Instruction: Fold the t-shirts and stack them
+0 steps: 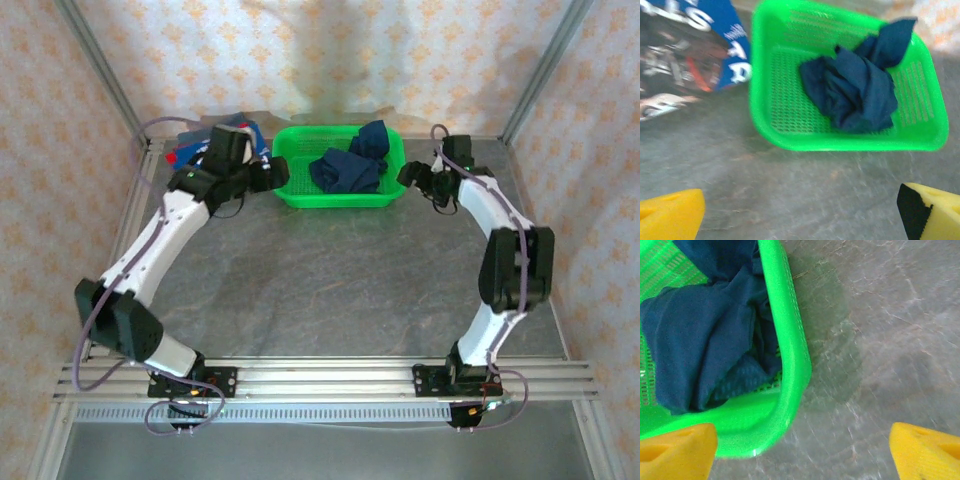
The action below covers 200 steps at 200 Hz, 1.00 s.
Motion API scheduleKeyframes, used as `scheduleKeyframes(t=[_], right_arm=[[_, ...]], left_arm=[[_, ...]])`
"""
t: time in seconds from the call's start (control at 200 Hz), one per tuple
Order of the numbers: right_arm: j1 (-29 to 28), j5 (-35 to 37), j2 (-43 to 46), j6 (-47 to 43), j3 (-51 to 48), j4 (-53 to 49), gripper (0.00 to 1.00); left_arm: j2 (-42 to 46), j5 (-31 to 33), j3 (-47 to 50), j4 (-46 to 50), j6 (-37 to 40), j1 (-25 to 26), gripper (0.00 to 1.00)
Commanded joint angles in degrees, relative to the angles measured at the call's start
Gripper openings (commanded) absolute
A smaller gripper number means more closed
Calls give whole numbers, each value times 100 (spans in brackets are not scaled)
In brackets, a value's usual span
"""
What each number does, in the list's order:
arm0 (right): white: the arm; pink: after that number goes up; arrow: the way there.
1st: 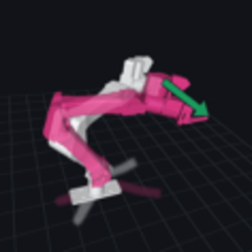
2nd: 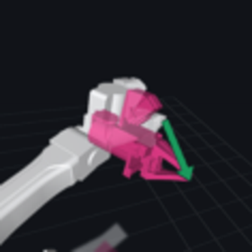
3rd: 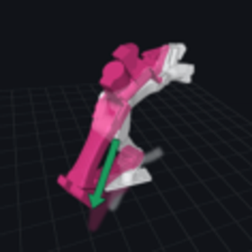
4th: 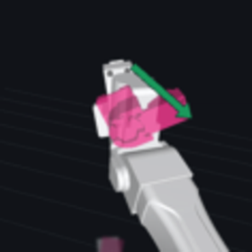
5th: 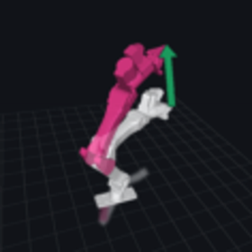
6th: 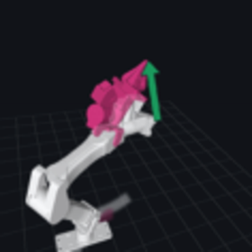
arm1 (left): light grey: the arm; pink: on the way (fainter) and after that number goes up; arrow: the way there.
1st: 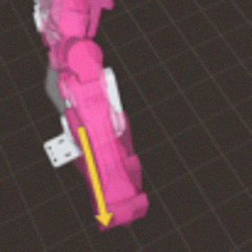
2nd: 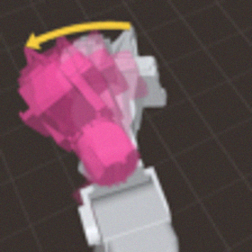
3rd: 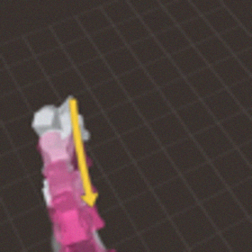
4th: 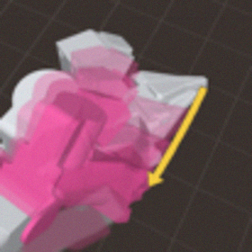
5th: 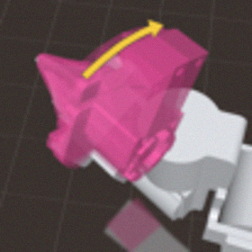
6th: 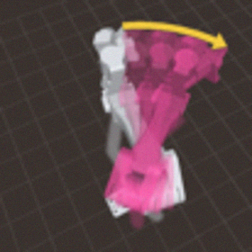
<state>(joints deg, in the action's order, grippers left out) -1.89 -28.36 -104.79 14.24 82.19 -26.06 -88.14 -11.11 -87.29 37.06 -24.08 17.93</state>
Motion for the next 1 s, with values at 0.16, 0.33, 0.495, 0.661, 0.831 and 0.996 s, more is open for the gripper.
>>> scheduleKeyframes(t=[0.16,0.33,0.495,0.661,0.831,0.996], right_arm=[[-44,-375,-1189,404,570,310,72],[-122,-554,-952,799,98,730,24],[-258,-263,244,749,-1211,618,15],[-262,-88,1463,1465,-2626,756,7],[-268,120,2493,2291,-3498,1053,6],[-267,406,2881,2462,-3571,884,3]], left_arm=[[-1376,-697,-1508,346,-383,364,100],[-2402,-734,-2521,444,-483,600,99],[-3615,-473,-3930,1076,-418,874,95],[-4933,135,-5170,2200,-308,1183,94],[-5662,-14,-5321,2594,-317,1494,92],[-6197,-769,-5742,2768,-365,1705,60]])
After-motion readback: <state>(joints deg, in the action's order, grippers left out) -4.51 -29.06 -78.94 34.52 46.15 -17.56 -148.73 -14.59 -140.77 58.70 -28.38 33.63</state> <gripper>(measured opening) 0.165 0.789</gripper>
